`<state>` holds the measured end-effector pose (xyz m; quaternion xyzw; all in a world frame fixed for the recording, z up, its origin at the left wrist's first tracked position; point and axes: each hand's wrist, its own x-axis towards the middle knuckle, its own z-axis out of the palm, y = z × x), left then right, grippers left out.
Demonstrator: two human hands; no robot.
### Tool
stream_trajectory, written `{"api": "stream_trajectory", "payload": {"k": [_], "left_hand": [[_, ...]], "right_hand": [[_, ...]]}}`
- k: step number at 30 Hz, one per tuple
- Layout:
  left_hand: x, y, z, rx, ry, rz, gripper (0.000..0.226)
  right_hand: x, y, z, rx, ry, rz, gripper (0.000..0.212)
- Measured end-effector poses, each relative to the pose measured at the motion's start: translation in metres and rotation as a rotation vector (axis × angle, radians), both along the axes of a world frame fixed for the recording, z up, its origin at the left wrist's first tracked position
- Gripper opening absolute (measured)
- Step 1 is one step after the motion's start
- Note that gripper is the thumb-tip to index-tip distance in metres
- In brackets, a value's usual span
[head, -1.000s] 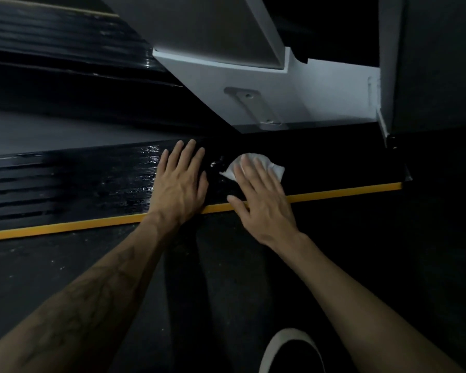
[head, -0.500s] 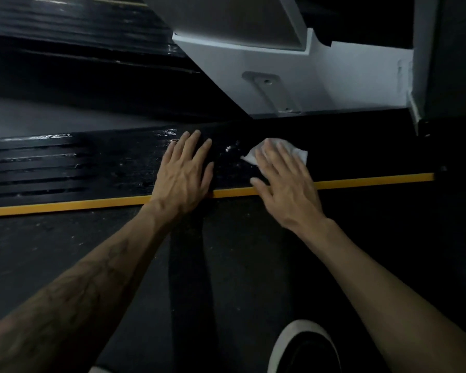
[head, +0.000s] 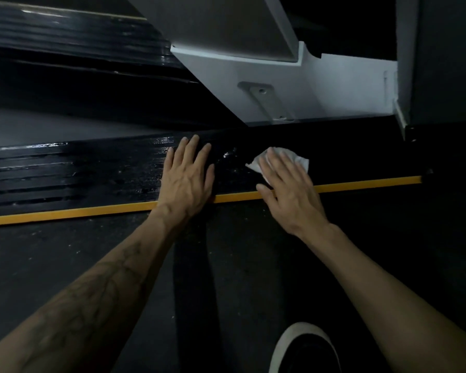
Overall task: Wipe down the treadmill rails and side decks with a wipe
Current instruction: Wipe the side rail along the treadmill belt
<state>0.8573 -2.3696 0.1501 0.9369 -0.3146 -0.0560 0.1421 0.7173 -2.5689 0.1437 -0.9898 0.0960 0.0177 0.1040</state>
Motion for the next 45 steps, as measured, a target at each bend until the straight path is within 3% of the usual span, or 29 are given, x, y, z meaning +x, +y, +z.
{"api": "stream_trajectory", "payload": {"k": [5, 11, 18, 25, 33, 40, 45], "left_hand": [[0.000, 0.002, -0.001, -0.014, 0.006, -0.012, 0.056], [-0.001, 0.001, -0.001, -0.010, -0.004, 0.002, 0.055], [0.000, 0.001, -0.002, -0.021, 0.004, 0.007, 0.055], [0.000, 0.003, -0.004, -0.043, 0.001, -0.006, 0.055], [-0.001, 0.002, -0.004, -0.050, -0.004, -0.001, 0.055], [-0.001, 0.003, -0.003, -0.045, -0.001, -0.006, 0.055], [0.000, 0.003, -0.002, -0.046, -0.010, -0.003, 0.054]], "right_hand": [[0.020, 0.028, 0.003, -0.025, 0.070, -0.163, 0.071], [-0.016, 0.015, -0.006, -0.015, -0.019, 0.104, 0.063], [0.031, 0.027, 0.001, 0.017, 0.052, -0.198, 0.079], [-0.010, 0.019, -0.006, 0.018, -0.035, 0.110, 0.062], [0.022, 0.024, 0.002, -0.001, 0.061, -0.244, 0.081], [-0.013, 0.017, -0.005, 0.019, -0.056, 0.122, 0.062], [0.009, 0.007, -0.001, -0.067, 0.053, -0.199, 0.079]]}}
